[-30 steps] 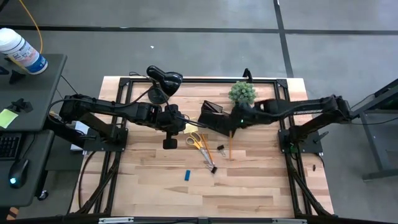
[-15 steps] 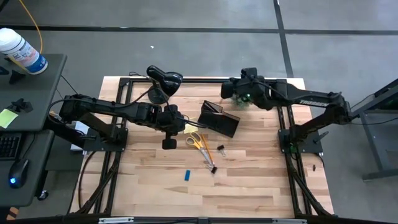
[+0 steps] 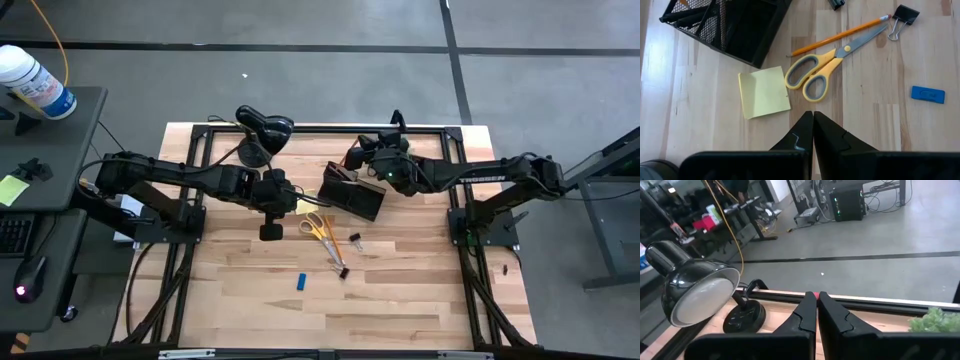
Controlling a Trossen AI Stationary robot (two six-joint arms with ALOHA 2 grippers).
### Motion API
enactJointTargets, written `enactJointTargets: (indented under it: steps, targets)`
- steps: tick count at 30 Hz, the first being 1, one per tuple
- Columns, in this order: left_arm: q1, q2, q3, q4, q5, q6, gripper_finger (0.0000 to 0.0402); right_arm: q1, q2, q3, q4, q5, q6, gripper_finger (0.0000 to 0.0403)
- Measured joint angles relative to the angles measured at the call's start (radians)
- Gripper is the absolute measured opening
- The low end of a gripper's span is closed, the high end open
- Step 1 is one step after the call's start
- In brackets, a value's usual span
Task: Pick and place office supplies into organizer
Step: Put the right yellow pencil into the desk organizer, then put the top binder clip into the desk organizer
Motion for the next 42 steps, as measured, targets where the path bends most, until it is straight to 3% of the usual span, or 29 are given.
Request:
enactJointTargets:
  steps: [7, 22, 34, 42]
  targets:
    - [0.0, 0.0, 0.0, 0.0, 0.016, 0.002, 0.0003, -0.004, 0.0, -0.121, 0.101, 0.003, 0.018, 0.0]
    - [0.0, 0.0, 0.0, 0.032, 0.026, -0.024, 0.0003, 0.002, 0.071, -0.235, 0.252, -0.166, 0.072, 0.0002]
    - [0.0, 0.0, 0.0, 0.038, 0.02, -0.049, 0.0003, 0.005, 0.061, -0.236, 0.252, -0.274, 0.068, 0.0075]
    - [0.0, 0.0, 0.0, 0.038, 0.012, -0.049, 0.0003, 0.005, -0.023, -0.235, 0.237, -0.284, 0.06, 0.0091]
